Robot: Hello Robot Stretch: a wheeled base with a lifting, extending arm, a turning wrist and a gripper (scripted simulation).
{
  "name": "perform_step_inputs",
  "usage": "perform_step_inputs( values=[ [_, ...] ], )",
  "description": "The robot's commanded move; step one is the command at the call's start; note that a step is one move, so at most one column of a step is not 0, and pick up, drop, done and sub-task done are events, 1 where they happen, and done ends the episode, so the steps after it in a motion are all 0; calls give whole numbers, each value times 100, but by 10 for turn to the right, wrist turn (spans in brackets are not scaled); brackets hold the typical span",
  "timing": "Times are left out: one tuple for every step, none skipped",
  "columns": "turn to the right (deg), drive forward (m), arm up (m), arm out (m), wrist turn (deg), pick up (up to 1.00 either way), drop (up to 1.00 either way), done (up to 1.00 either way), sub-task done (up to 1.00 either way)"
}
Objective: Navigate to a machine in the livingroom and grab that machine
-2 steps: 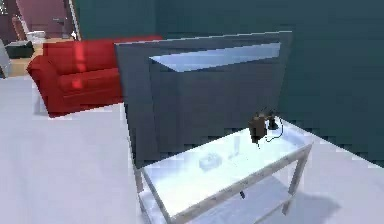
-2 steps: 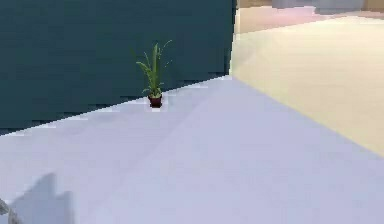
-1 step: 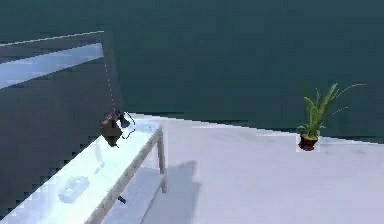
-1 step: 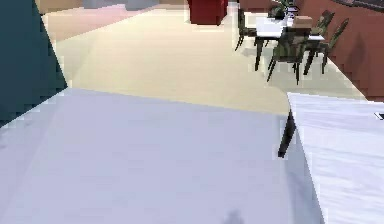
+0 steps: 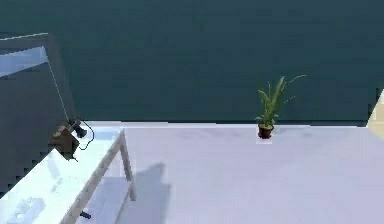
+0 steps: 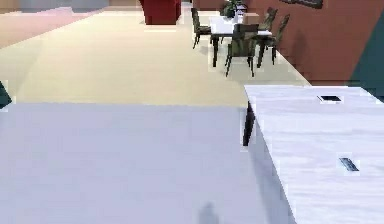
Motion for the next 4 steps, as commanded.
perform_step_inputs(
  values=[
    [0, 10, 0, 0, 0, 0, 0, 0, 0],
    [450, 0, 0, 0, 0, 0, 0, 0, 0],
    [450, 0, 0, 0, 0, 0, 0, 0, 0],
    [0, 45, 0, 0, 0, 0, 0, 0, 0]
  ],
)
